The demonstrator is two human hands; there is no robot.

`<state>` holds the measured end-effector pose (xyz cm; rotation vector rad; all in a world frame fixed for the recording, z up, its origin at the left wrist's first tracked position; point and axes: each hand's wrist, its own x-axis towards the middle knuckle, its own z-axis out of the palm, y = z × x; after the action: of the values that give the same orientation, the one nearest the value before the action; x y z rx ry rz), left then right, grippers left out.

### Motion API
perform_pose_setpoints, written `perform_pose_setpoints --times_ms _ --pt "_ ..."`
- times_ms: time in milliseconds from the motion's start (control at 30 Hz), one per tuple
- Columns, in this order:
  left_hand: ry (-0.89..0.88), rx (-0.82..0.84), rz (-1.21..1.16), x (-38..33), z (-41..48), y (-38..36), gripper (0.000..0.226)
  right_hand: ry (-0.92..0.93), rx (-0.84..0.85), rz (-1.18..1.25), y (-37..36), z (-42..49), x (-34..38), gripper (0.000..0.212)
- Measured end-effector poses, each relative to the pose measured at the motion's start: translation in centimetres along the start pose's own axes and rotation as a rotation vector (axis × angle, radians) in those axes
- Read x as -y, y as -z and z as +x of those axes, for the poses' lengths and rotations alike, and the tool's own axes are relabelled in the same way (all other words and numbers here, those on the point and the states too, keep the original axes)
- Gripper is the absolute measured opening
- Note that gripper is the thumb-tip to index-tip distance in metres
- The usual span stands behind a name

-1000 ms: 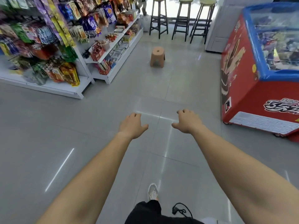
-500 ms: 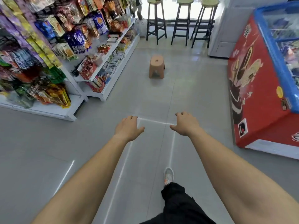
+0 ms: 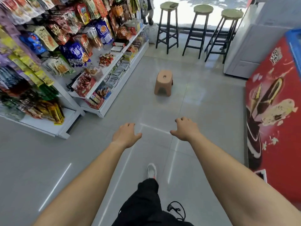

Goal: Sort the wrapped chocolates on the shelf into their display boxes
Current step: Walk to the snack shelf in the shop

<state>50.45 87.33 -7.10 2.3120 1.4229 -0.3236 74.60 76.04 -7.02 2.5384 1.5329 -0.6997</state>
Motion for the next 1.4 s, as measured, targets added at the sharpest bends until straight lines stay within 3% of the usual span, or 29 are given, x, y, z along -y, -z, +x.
perform_pose_setpoints --times_ms 600,1000,1167,1400 --pt "-0.061 0.038 0.025 -5.9 43.6 17.6 0.069 -0.050 0.040 0.024 19.5 41.2 0.5 0.060" --pt "0.065 0.046 0.048 -7.8 68.7 29.3 0.067 0.035 0.085 0.035 32.0 70.6 0.1 0.063" --pt "0.105 -0.006 -0.066 -7.0 76.8 33.8 0.066 0.095 0.068 0.008 36.7 80.1 2.7 0.056" --pt "0.143 0.056 -0.075 -3.0 90.1 36.8 0.067 0.113 0.100 -0.034 40.5 93.3 6.2 0.057"
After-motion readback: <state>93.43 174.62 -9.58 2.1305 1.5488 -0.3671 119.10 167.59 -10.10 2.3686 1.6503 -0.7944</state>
